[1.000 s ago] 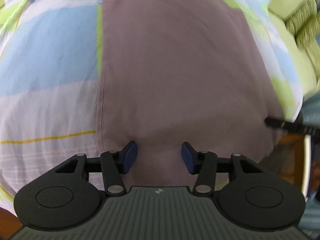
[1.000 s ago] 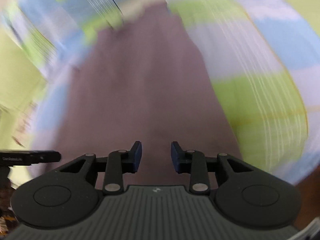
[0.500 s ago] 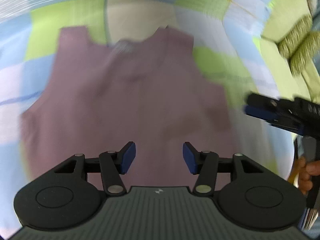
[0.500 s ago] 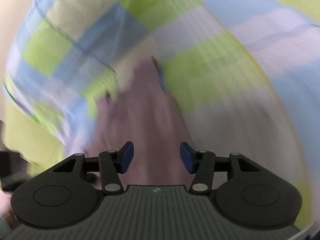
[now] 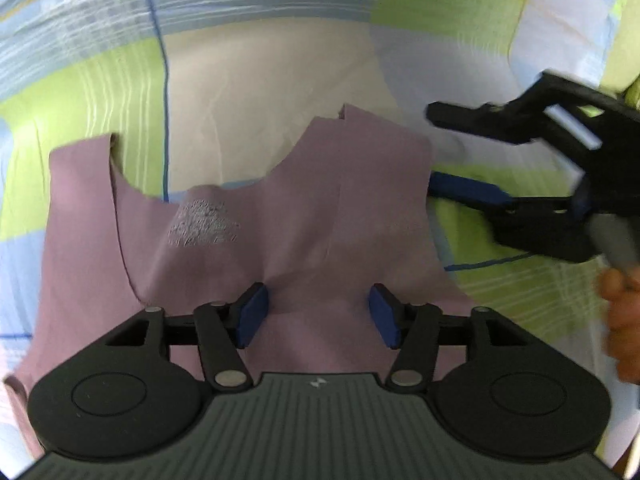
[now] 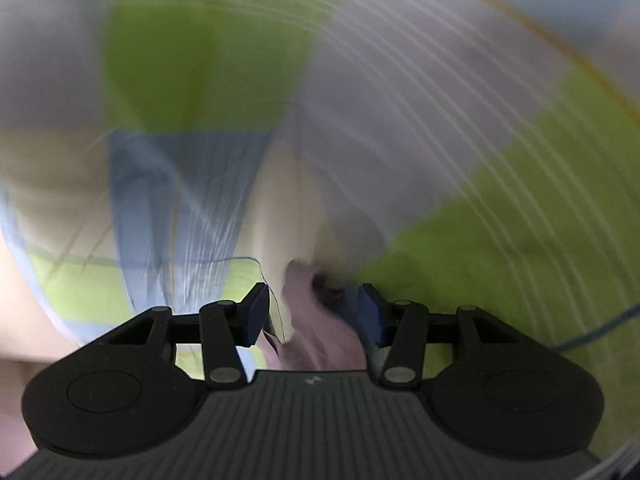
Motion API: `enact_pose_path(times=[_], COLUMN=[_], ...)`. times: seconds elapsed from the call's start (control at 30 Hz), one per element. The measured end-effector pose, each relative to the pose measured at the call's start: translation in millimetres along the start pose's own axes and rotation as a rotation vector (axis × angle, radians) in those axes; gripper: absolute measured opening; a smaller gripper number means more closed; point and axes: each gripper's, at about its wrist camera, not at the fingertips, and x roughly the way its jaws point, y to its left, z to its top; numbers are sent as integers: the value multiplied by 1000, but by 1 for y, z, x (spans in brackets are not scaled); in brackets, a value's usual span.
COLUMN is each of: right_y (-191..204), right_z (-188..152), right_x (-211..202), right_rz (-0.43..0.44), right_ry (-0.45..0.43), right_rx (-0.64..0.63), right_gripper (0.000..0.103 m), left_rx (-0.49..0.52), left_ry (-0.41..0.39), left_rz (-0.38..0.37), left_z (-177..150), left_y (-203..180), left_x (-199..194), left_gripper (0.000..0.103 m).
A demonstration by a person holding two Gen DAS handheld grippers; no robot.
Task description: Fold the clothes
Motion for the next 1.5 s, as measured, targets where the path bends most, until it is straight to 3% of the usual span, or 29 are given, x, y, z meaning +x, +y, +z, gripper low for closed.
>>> enact_pose_path(times=[0.17,0.27,0.33,0.4,0.47,0.5,0.57,0.6,0.63,0.7,0.77,0.8,0.83,0.9,1.03,1.1,1.17,1.2,1.27,1.33,1.4,1.5], right_y=[-15,11,41,63,87,82,69,61,53,42,40,40,44,53,91,87,86,89,99,112,116,114], right_z=[6,7,12,13,14,20,22,18,13,7,5,6,4,0,-11,-10,-9,-10,-16,-32,-44,-69], right_x=[31,28,14,7,4,7,6,4,2,10,25,29,31,38,38,46,46,42,28,-3,-26,-52], right_rz=[118,99,79,11,-104,-130,-94,-71,-48,-55,-55,-58,-70,-98,-250,-327,-334,-349,-400,-508,-510,-464], right_ry=[41,-13,-115,-155,-177,-111,-56,-38,-22,16,52,60,57,49,-34,-13,-4,-17,-75,-216,-243,-194], right_rx=[117,-13,-160,-309,-496,-441,-341,-303,-268,-232,-246,-250,-280,-354,-639,-670,-659,-665,-684,-704,-684,-623], right_gripper=[6,2,0,0,4,9,27,45,53,53,41,18,3,2,2,0,0,5,27,65,66,68], left_rx=[-4,-53,-96,-113,-131,-139,-159,-167,-170,-167,-161,-159,-158,-146,-85,-62,-46,-45,-56,-101,-160,-316], left_ry=[14,-8,-32,-27,-21,-20,-13,-6,-3,0,2,4,5,0,-19,-25,-35,-49,-67,-80,-90,-74], left_rz=[-5,-36,-55,-53,-52,-57,-66,-71,-74,-73,-70,-68,-67,-65,-47,-39,-39,-51,-66,-58,-43,7], left_z=[4,12,18,20,20,18,11,10,11,15,20,20,20,19,12,10,7,2,-9,-27,-44,-64], left_y=[1,10,18,23,28,31,36,38,38,36,32,30,28,28,25,25,24,27,38,65,95,148], left_x=[-1,-5,-9,-7,-7,-9,-12,-12,-10,-5,1,3,3,2,6,5,-5,-16,-34,-56,-75,-84], left_gripper=[64,64,65,65,65,65,65,65,65,65,65,65,65,65,68,68,68,68,68,69,69,71])
